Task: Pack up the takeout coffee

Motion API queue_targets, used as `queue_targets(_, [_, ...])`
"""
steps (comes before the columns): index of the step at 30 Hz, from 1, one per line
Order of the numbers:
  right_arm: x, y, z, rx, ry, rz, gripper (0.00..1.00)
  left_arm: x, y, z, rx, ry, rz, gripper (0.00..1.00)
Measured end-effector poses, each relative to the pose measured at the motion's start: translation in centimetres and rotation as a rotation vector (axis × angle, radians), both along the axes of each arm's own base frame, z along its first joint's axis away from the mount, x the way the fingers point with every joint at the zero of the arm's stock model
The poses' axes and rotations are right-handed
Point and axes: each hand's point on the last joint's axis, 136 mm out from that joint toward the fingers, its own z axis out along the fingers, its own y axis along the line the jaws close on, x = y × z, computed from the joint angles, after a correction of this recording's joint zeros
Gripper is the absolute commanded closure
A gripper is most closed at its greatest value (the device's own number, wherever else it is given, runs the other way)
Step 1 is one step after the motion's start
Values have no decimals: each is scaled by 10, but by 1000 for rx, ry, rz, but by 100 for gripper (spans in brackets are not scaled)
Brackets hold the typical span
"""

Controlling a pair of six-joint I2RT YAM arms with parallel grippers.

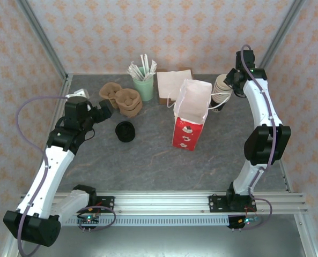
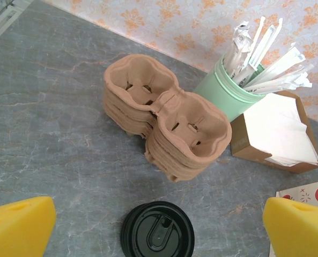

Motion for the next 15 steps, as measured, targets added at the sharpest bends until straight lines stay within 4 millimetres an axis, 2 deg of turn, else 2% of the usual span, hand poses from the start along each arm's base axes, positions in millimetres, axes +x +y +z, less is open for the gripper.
queue_targets(5, [-3,1,-10,15,22,-8,60,-2,0,3,-4,-8,1,0])
queue_targets(15, [-6,1,-10,23,17,-17,67,-9,1,5,-3,-11,-1,0])
